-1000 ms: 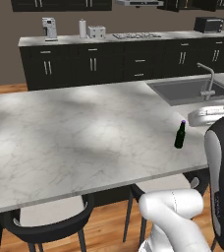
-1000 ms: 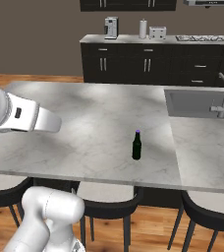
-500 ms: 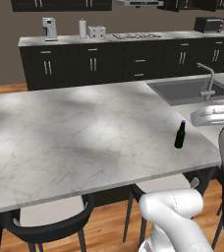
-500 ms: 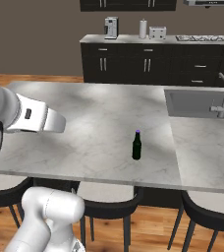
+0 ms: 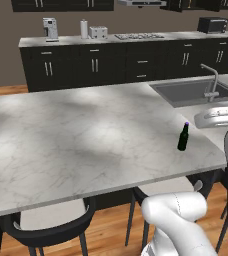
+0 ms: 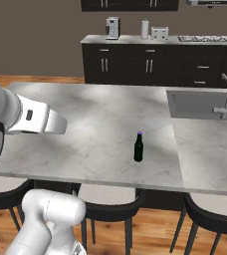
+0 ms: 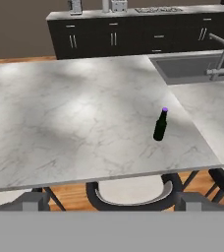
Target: Get the candle and the beer from the cabinet and move them to the dining counter.
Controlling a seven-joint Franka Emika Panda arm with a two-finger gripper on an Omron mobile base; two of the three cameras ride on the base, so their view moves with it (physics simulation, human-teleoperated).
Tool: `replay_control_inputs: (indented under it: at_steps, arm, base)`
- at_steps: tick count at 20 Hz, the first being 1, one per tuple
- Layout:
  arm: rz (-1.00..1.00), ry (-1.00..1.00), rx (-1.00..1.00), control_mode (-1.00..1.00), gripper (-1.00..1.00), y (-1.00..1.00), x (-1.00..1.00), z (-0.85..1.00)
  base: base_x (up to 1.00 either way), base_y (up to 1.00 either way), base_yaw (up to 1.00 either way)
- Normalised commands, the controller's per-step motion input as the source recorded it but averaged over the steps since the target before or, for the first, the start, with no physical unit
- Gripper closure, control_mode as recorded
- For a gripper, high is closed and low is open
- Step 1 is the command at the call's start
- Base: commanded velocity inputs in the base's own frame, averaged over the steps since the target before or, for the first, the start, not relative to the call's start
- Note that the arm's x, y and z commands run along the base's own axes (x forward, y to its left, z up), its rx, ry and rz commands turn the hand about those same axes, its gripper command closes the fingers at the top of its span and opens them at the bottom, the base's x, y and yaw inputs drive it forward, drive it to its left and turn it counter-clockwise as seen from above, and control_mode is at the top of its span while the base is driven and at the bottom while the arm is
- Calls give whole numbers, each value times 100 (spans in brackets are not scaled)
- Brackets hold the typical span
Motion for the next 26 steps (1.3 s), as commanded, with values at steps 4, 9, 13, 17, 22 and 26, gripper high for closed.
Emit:
replay_control_inputs:
  at_steps: [4,9,13,17,22,26]
  arm:
    - [0,0,0,100,-100,0,0,0]
    - [0,0,0,100,-100,0,0,0]
    - [0,0,0,100,-100,0,0,0]
    - [0,0,0,100,-100,0,0,0]
    - [0,0,0,100,-100,0,0,0]
    - [0,0,0,100,-100,0,0,0]
  base:
    - [-8,-4,0]
    - [-81,-76,-13]
    - [-100,-100,-26]
    - [-60,-100,-43]
    - [-15,-86,-62]
    - [-2,-68,-70]
